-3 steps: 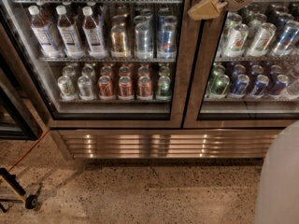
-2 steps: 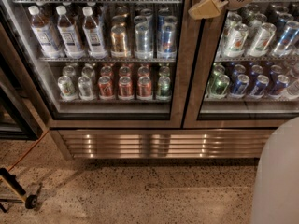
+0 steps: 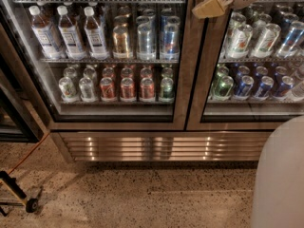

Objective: Open left fridge door

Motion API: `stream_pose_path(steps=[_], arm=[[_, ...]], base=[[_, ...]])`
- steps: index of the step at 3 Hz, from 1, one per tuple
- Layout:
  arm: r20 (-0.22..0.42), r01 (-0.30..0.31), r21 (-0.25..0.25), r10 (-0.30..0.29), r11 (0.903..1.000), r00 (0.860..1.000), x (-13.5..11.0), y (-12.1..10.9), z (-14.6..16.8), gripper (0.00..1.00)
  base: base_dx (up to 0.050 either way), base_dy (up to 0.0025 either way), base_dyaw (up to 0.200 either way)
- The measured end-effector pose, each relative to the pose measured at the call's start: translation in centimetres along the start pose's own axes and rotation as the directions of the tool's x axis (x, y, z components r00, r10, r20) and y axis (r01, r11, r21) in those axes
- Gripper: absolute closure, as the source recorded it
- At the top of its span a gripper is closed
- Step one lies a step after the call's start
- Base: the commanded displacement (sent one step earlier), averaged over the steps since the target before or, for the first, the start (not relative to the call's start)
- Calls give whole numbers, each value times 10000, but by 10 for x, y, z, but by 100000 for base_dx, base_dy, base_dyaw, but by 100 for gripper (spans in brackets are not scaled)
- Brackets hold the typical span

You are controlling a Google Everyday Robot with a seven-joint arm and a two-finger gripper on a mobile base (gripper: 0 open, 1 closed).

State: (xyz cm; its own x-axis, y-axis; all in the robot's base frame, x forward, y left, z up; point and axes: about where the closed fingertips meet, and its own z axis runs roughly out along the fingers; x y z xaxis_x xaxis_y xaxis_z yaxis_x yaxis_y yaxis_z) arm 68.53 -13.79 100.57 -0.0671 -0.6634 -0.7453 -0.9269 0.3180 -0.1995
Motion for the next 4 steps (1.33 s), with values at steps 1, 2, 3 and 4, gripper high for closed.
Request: stream_pose_path(steps=[1, 2, 3, 4], arm=[[6, -12, -15, 12, 10000, 10000, -1, -3, -2, 100], [8, -12, -22, 12, 10000, 10000, -1, -3, -1, 100], [38, -16, -132, 16, 9999, 10000, -2, -2, -2, 100], [64, -35, -204, 37, 9998, 10000, -2, -1, -3, 100]], base=[[0, 0, 0], [0, 0, 0], [0, 0, 0], [0, 0, 0]])
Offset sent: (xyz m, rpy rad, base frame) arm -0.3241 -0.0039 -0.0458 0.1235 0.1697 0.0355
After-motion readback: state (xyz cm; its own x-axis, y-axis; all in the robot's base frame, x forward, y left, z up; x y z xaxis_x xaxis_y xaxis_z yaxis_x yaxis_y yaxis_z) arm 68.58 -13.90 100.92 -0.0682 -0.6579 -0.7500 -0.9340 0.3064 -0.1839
